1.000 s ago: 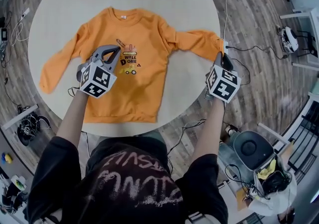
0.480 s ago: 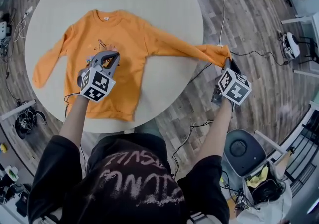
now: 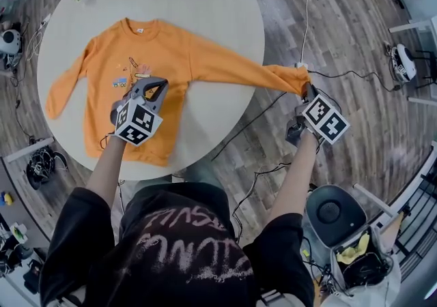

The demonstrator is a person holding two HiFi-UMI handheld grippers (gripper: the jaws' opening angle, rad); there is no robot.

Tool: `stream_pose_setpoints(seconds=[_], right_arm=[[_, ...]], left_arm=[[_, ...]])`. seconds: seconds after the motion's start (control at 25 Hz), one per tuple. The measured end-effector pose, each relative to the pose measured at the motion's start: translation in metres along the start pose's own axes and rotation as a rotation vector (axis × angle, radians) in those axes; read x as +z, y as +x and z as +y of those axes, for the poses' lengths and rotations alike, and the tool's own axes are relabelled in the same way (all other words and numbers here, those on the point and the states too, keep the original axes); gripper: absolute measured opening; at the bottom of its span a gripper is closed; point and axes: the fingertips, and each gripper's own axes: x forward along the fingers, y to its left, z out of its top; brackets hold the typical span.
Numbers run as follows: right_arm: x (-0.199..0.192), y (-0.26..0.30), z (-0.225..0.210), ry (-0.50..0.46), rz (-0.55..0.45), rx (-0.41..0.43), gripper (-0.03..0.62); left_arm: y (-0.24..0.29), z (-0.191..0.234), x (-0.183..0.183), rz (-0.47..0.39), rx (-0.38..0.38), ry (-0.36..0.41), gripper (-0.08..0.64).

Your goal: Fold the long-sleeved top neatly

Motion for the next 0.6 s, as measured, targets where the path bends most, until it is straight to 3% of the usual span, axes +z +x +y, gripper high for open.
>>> stream_pose_setpoints(seconds=[0.16,0.44,0.6], right_arm=[[-0.007,-0.004,0.0,0.054,0.015,0.039,0.037],[-0.057,-0.009,-0.021,0.058,0.105,0.007,0.046],[-0.079,-0.022,-0.033,-0.058,0.109,-0.036,0.076]], left_arm=[[0.006,-0.007,0.009,-0.006,-0.012,0.012,0.008],[0.016,-0.029,0.028,-0.024,-0.058,0.067,0.008],[0.015,-0.037,0.026,-0.017,-0.074,0.088,0.008]])
